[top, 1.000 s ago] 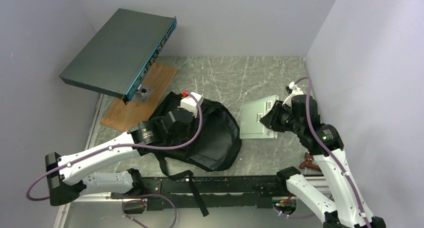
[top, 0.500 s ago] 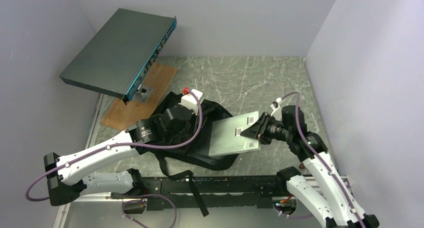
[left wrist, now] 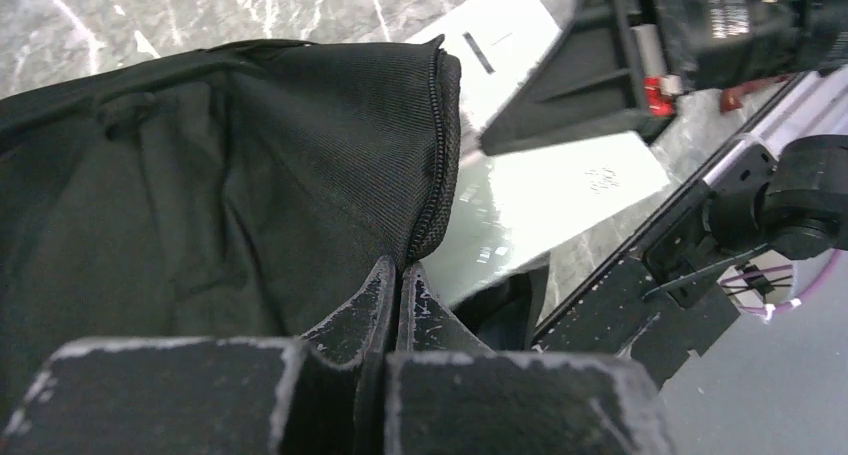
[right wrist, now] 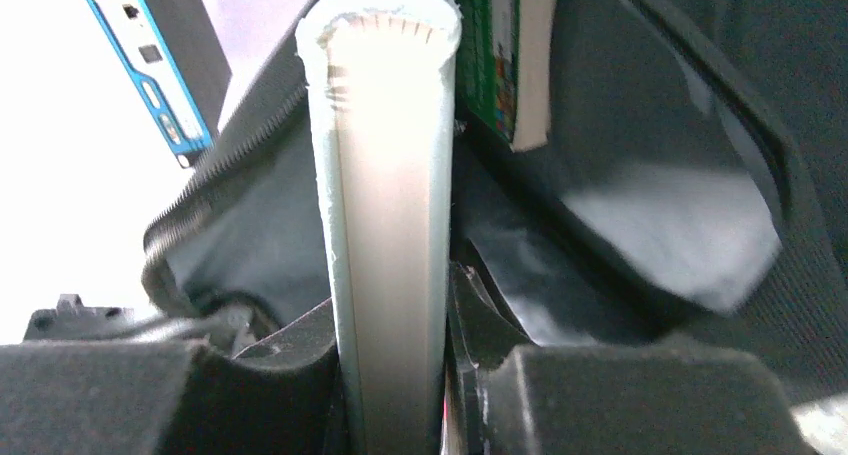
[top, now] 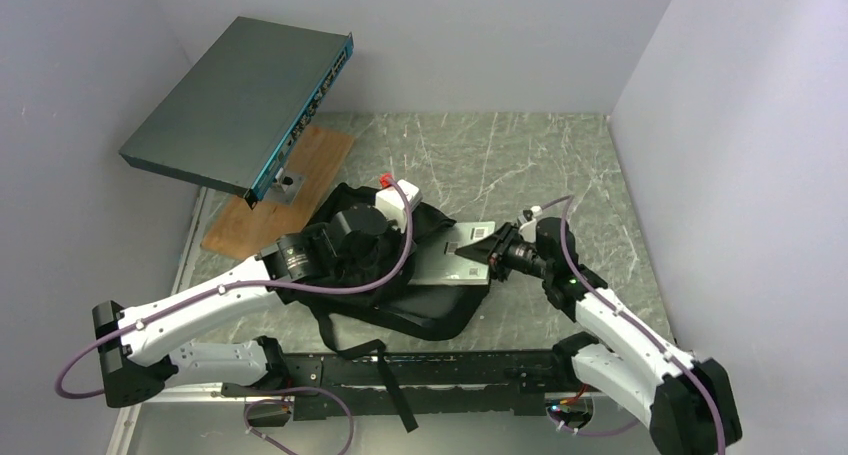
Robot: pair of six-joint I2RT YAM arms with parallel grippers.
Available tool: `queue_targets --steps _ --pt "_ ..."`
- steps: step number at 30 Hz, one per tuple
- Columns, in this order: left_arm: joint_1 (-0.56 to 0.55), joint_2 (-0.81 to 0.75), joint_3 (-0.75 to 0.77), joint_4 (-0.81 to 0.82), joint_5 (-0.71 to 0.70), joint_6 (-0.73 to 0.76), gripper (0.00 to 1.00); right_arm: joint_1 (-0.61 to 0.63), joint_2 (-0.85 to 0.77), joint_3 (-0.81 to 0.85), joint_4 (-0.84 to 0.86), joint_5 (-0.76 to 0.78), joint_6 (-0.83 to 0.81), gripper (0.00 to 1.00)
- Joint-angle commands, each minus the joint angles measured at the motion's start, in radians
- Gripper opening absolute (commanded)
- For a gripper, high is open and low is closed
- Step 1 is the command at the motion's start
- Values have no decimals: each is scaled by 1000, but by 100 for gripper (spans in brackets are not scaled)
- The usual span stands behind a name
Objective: Pack the student bag
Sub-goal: Place the book in the student bag.
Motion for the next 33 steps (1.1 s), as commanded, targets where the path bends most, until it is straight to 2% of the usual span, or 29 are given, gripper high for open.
queue_targets --steps 1,5,8,9,12,14,16,18,20,24,29,30,31,33 --pt "0 4 67 129 77 -20 0 76 109 4 495 119 182 0" --pt "0 22 93 110 78 -20 0 192 273 57 593 246 142 0" --pt "0 18 90 108 63 -19 0 320 339 95 610 479 35 1" --pt "0 16 89 106 58 -19 0 359 359 95 616 556 3 8" --pt "0 8 81 101 37 -22 0 435 443 62 708 699 -42 44" --pt "0 1 74 97 23 -25 0 445 510 52 750 682 -70 54" --pt "0 -6 64 92 20 -30 0 445 563 80 713 613 -134 66" --pt "0 -13 53 92 22 -37 0 444 591 131 580 530 -229 79" --pt "-1 -19 42 91 23 -42 0 444 594 169 442 479 -333 87" --pt "0 -25 26 96 32 -44 0 443 548 154 307 405 -456 93" --pt "0 -27 22 92 42 -46 0 443 416 32 337 371 -496 99" --pt "-1 -28 21 92 44 -46 0 443 401 18 353 368 -499 96" --pt "0 -29 19 94 46 -46 0 443 392 9 371 366 -500 88" --pt "0 -28 21 96 50 -48 0 444 402 21 383 371 -500 61"
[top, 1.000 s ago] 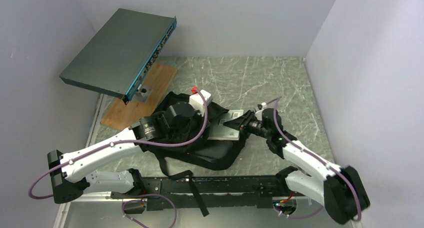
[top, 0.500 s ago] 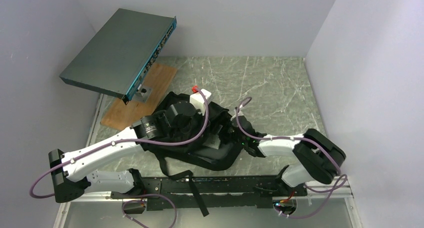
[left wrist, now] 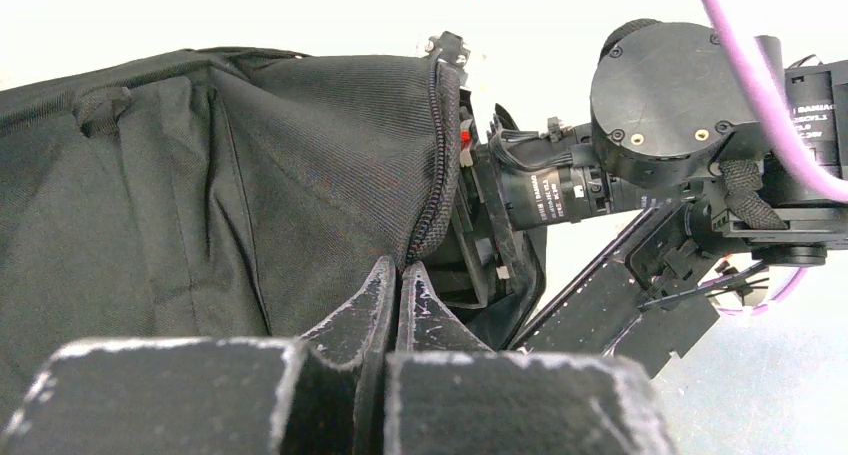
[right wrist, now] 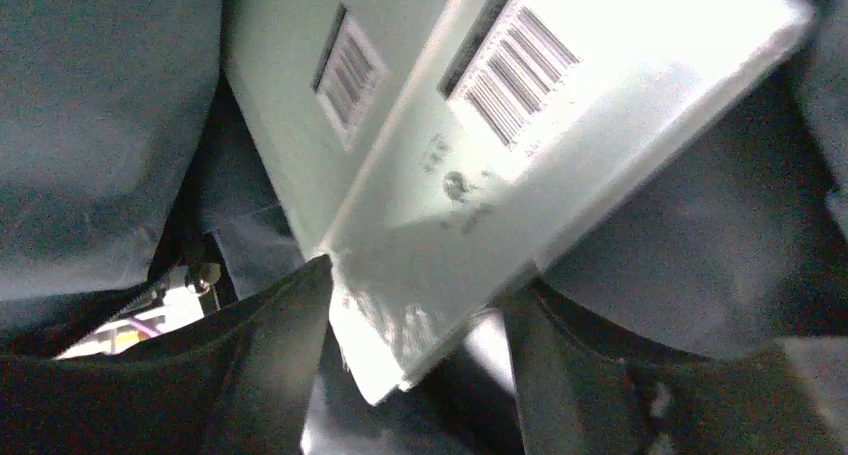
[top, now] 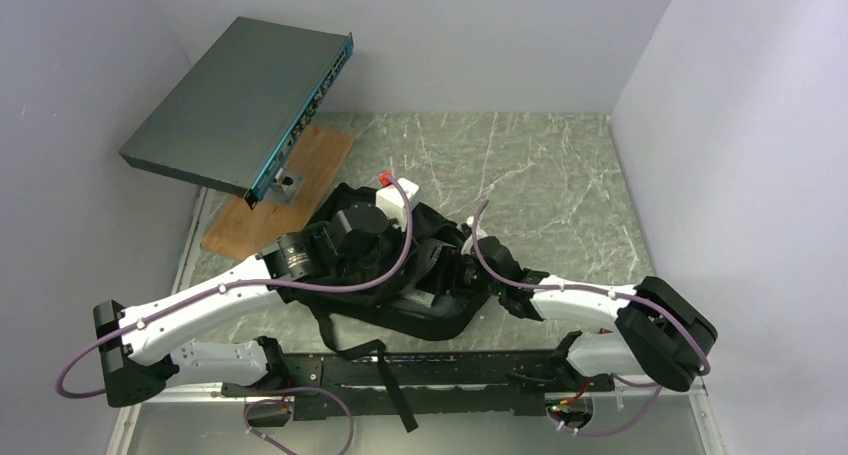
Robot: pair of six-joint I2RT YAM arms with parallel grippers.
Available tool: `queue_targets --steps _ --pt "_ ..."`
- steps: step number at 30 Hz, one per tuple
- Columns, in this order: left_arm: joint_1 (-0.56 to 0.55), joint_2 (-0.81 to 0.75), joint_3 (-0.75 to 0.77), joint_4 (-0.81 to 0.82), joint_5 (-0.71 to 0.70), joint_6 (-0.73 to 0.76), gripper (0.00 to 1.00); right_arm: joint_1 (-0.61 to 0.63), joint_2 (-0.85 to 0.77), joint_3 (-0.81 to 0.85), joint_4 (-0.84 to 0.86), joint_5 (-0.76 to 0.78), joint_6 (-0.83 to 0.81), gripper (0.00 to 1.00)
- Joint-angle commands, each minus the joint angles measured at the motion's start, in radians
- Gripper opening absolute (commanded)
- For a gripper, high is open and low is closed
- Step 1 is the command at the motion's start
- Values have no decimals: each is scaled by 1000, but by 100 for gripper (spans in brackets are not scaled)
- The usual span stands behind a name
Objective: Pack the student bag
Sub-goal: Place the book in the student bag.
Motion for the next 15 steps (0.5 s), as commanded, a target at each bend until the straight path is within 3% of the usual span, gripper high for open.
queue_targets --steps 1,6,8,11,15 --pt "-2 -37 12 90 30 -24 0 2 -4 26 84 -25 -55 56" --pt "-2 -12 34 89 48 -33 0 3 184 177 232 -38 -35 20" --pt "-2 -8 43 88 49 -36 0 7 263 226 337 -54 29 15" --pt "-2 -8 48 76 37 -36 0 17 352 234 524 -57 128 17" --pt "-2 -26 31 67 18 -40 0 14 354 182 615 -55 172 47"
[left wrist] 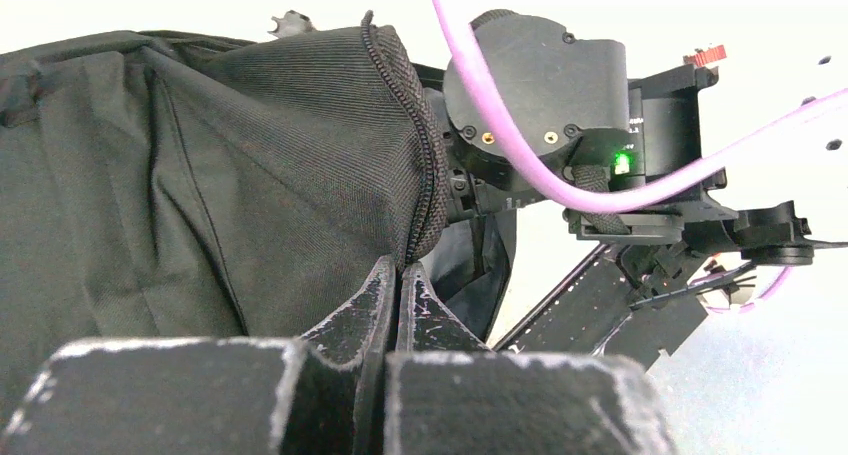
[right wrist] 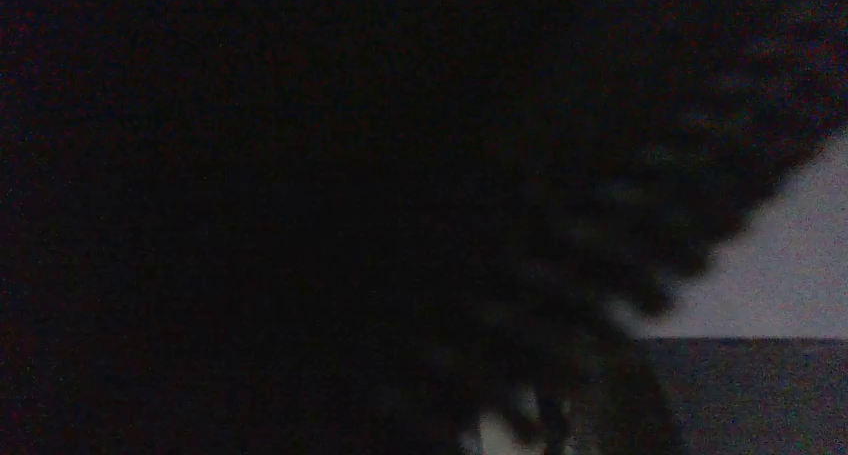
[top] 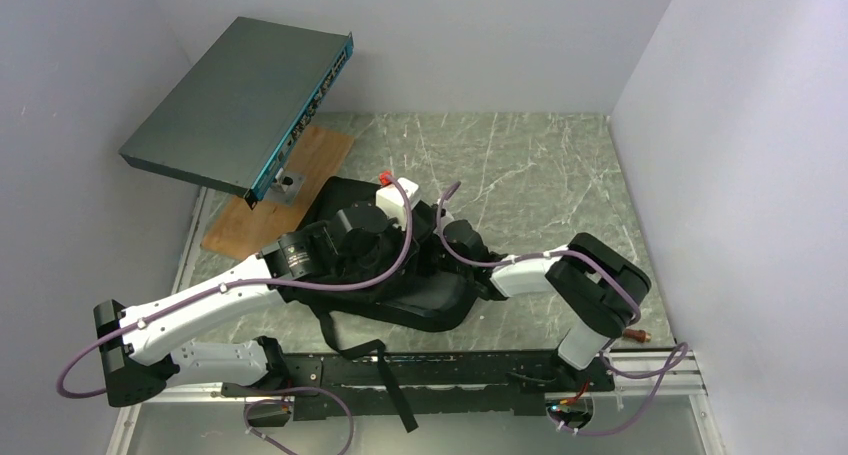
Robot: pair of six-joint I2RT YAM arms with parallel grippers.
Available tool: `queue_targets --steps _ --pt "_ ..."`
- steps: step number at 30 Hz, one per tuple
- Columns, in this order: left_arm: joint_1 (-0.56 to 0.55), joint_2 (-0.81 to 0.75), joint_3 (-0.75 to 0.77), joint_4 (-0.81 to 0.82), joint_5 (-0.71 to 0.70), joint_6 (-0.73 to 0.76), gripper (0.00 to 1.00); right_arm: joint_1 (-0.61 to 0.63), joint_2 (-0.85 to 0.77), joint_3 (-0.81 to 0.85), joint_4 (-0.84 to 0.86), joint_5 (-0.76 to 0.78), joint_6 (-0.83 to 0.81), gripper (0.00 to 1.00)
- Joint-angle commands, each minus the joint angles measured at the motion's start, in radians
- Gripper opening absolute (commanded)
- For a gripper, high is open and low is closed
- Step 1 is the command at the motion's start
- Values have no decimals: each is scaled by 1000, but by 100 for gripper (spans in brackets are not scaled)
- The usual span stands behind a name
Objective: Pack the student bag
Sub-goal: Place the book in the student bag.
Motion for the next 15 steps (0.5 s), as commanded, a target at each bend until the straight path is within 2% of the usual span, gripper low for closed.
queue_targets --steps 1,3,6,10,11,15 --pt "-5 -37 21 72 -6 -22 0 -9 -27 -25 217 39 50 52" --pt "-5 -44 1 84 -9 -21 0 -19 -58 -48 147 34 24 61" --pt "-5 -35 1 90 -8 -12 0 -28 -105 -110 107 34 -18 69" --pt "-5 -10 23 81 12 1 0 -31 -125 -169 102 30 -42 70" --pt "-5 -7 24 81 14 3 0 -31 -117 -172 113 25 -39 69" --pt "-5 -10 15 88 15 -3 0 -29 -36 -116 169 -7 -20 50"
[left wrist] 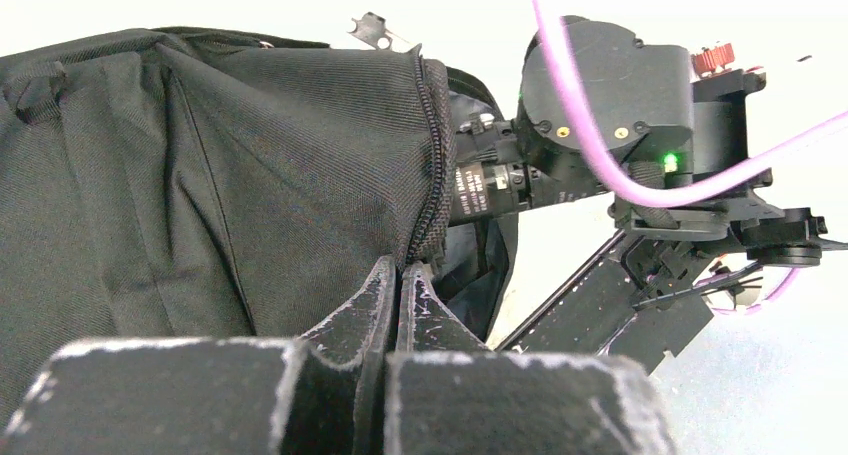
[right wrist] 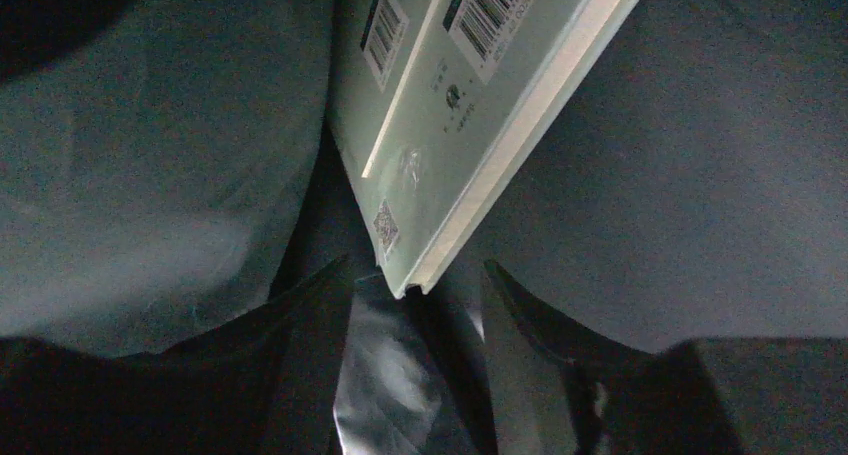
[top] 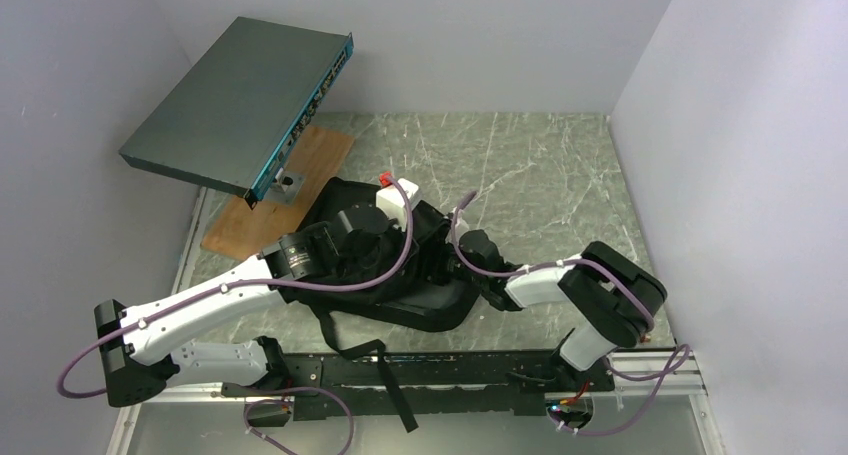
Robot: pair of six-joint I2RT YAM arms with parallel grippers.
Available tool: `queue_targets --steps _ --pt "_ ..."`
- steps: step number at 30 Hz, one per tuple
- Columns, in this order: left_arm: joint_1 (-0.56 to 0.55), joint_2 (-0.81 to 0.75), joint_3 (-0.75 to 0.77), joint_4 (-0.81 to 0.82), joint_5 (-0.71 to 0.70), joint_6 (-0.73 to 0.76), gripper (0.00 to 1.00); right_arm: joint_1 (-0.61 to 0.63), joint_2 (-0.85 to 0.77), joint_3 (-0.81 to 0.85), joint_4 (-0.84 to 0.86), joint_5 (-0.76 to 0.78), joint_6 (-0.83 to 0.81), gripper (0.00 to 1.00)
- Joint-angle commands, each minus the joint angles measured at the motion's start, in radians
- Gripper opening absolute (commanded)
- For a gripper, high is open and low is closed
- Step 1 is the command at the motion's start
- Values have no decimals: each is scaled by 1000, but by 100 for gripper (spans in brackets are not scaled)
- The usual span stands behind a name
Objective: Pack the student bag
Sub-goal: Place the book in the student bag.
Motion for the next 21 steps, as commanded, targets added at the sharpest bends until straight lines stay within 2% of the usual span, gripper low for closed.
queue_targets --steps 1,7,13,17,21 --pt "-5 -10 20 88 31 -6 0 1 85 75 113 -37 -3 49" --pt "-5 -15 19 84 41 -28 0 2 202 215 192 -94 40 44" --pt "-5 -34 -20 94 42 -44 0 -5 137 150 143 -93 12 47" --pt "-5 -40 -37 88 36 -41 0 -37 -16 29 -85 -84 -131 57" --pt "-6 -35 -51 75 11 -24 0 -38 -335 -14 -544 124 -372 67"
